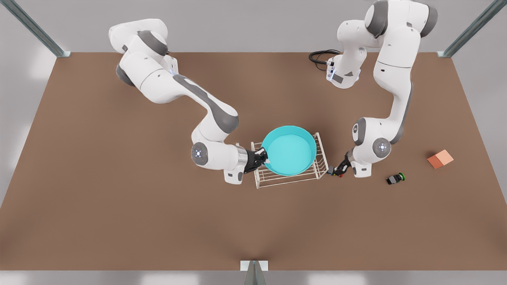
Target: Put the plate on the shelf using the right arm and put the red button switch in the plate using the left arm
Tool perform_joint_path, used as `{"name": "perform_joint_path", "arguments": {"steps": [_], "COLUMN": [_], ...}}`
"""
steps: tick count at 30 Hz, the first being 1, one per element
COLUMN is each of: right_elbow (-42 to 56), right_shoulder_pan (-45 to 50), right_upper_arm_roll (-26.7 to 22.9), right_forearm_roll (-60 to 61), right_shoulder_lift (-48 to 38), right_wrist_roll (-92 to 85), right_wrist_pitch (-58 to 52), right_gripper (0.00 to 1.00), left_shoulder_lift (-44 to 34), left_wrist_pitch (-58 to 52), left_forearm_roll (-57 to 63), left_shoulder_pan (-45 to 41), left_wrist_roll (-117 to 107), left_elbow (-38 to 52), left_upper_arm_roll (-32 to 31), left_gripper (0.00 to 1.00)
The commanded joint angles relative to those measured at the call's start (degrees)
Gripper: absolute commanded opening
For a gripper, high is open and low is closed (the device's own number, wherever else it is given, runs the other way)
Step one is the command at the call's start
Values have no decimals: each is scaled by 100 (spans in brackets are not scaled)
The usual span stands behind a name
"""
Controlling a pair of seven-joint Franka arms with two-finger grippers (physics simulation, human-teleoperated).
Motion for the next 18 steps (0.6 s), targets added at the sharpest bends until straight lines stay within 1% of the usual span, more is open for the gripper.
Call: {"name": "perform_joint_path", "arguments": {"steps": [1,4,8,14,15,16,18], "right_elbow": [3,-85,-217,-437,-437,-437,-437], "right_shoulder_pan": [73,223,284,205,232,232,258], "right_upper_arm_roll": [-28,-28,-28,-28,-19,-28,-10], "right_forearm_roll": [-82,-196,-477,-566,-566,-574,-574], "right_shoulder_lift": [45,71,168,141,141,150,141], "right_wrist_roll": [1548,1539,1539,1530,1522,1478,1460], "right_wrist_pitch": [524,638,779,708,708,708,708], "right_gripper": [21,21,21,21,27,100,100], "left_shoulder_lift": [44,53,237,422,430,439,474], "left_wrist_pitch": [482,430,447,482,482,482,482], "left_forearm_roll": [-45,-36,52,-1,-10,8,43], "left_shoulder_pan": [-17,-202,-290,-281,-281,-281,-281], "left_wrist_roll": [-2416,-1730,-1756,-2354,-2354,-2354,-2336], "left_elbow": [2,10,124,186,186,186,186], "left_upper_arm_roll": [-2,-2,-2,-2,-2,-2,-2], "left_gripper": [100,100,100,100,100,100,100]}}
